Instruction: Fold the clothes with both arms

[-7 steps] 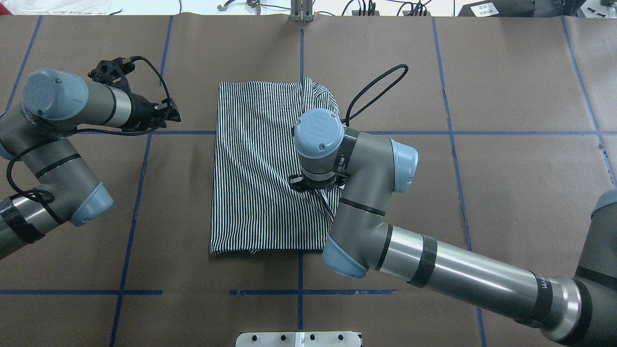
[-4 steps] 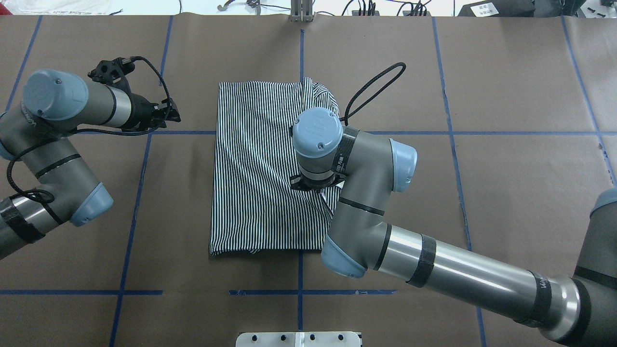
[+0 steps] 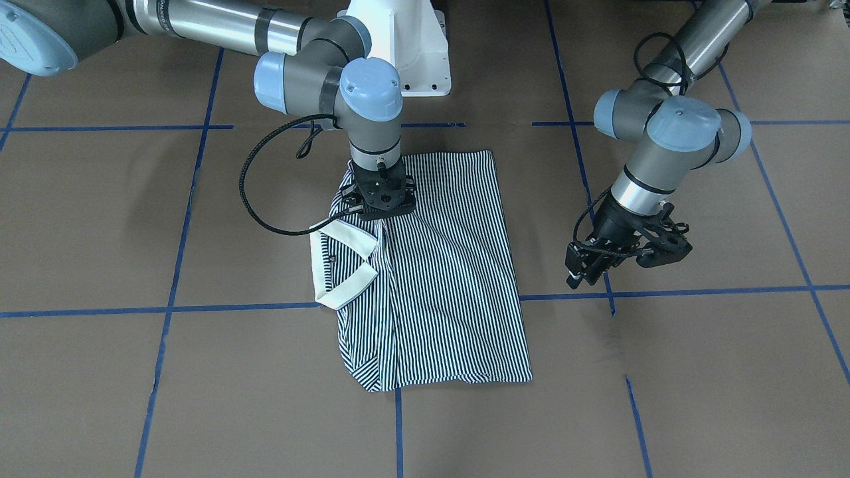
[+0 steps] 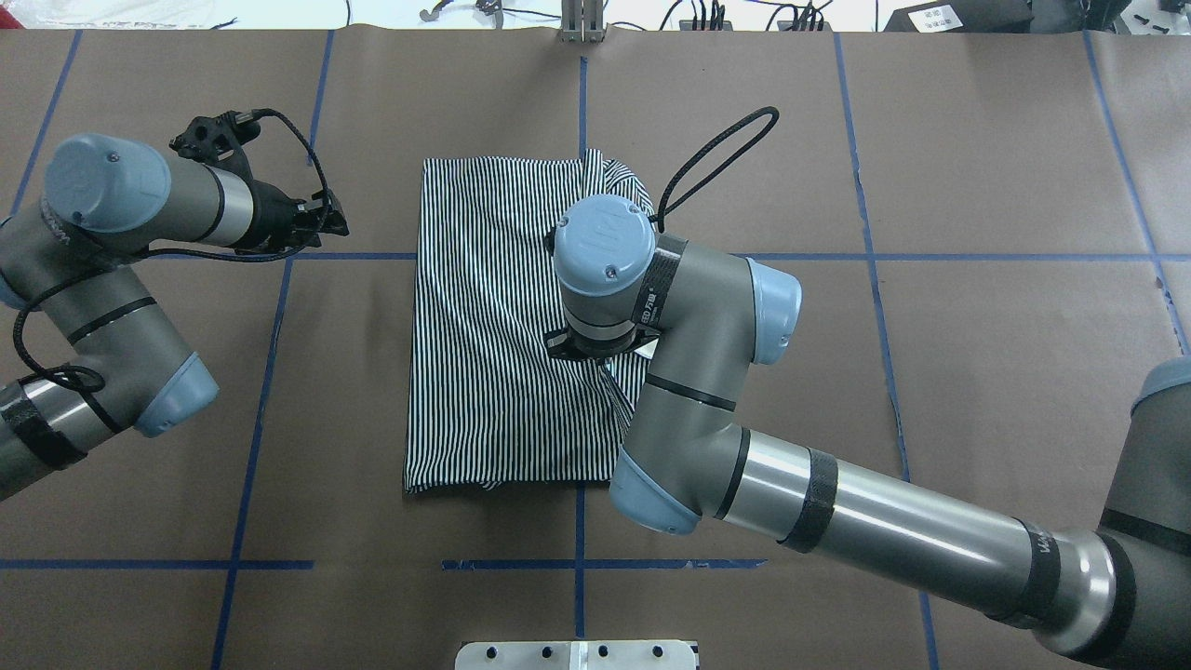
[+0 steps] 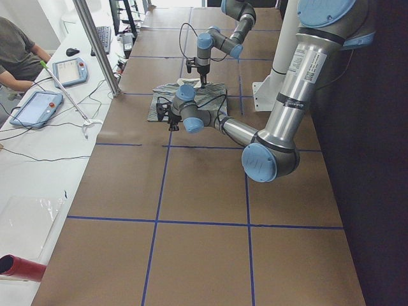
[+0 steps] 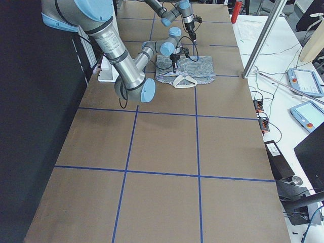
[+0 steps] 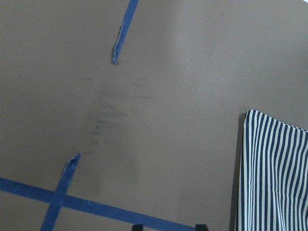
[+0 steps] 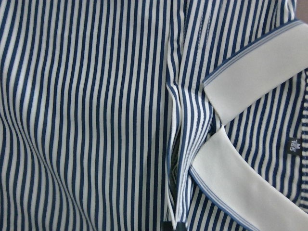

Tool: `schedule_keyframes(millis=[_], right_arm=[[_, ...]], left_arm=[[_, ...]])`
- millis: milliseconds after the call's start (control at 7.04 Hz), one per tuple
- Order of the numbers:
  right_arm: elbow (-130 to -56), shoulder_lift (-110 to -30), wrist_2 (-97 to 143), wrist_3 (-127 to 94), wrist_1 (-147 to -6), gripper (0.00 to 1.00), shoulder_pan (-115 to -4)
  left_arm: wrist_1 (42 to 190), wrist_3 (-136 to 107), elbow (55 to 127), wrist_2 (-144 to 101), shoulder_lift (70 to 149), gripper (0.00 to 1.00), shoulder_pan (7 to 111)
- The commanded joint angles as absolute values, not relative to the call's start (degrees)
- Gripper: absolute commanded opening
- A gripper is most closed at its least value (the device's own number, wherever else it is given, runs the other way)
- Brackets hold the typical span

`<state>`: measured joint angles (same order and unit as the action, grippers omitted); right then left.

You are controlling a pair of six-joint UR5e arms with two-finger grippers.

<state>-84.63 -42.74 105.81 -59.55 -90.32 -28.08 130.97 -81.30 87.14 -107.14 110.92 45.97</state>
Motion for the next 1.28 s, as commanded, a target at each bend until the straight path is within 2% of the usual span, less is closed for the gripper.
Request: schedule_keyframes(millis=[0,142,284,568,994,1136], right_arm=[[-87.3,-44.3,106.1,-59.6,-90.4,0.0,-29.1],[-88.2,-46.6,105.6,-60.2,-90.3,0.0,-29.0],[-88.3,-47.6,103.8,-61.3,-90.1,0.33,-28.6],[-89.4,-49.6,102.2,-63.5,-89.6,0.4,-27.2],[-93.5,-53.9,103.0,-62.9,-89.7,0.41,-27.5],[-93.0,-52.6,102.8,-63.6,-90.2,0.43,-27.6]], left_arm=[[131.0,-81.3,87.1,-107.1,110.9,0.47,46.0],[131.0,-81.3,87.2,-107.1,110.9,0.47,45.9],[131.0,-81.4,87.3,-107.1,110.9,0.47,46.0],[131.0,-81.3,87.1,-107.0,110.9,0.47,45.9],[131.0,-81.3,87.2,-107.0,110.9,0.47,46.0],[131.0,-81.3,87.3,-107.0,110.9,0.47,46.0]])
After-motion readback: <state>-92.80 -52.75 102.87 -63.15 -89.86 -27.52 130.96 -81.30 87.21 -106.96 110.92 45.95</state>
